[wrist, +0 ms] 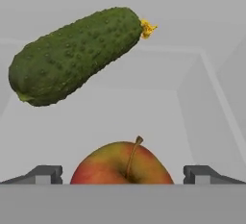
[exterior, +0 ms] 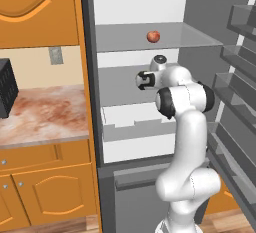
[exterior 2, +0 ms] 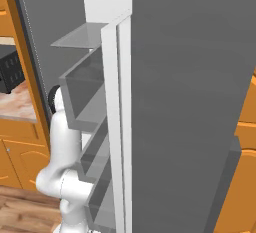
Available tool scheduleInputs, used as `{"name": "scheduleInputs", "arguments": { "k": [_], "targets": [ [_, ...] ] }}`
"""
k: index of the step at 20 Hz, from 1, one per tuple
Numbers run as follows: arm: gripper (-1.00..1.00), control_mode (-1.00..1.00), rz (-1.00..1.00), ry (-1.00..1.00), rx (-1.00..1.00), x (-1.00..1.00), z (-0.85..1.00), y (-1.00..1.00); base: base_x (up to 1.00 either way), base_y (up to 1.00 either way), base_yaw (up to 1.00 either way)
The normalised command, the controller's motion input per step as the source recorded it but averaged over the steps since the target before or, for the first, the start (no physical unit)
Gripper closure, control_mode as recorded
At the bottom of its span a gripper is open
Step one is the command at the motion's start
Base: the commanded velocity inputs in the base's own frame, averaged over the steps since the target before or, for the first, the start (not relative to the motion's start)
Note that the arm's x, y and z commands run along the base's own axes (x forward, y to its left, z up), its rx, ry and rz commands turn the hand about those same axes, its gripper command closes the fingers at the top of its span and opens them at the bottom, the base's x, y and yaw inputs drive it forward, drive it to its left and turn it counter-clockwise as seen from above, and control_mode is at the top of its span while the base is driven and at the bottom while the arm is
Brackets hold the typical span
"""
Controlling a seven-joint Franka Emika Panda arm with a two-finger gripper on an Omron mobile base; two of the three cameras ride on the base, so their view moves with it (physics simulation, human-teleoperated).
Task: Pick up the apple and peach from the fridge and place one fruit on each plate on the dining counter.
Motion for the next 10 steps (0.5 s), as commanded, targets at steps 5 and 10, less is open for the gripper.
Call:
{"name": "scheduleInputs", "arguments": {
  "k": [5,10],
  "targets": [
    [1.0,-1.0,0.0,0.0,0.0,-0.03,-0.42,0.0,0.0,0.0,0.0],
    [1.0,-1.0,0.01,-0.03,0.0,-0.02,-0.29,0.02,0.0,0.0,0.0]
  ]
}}
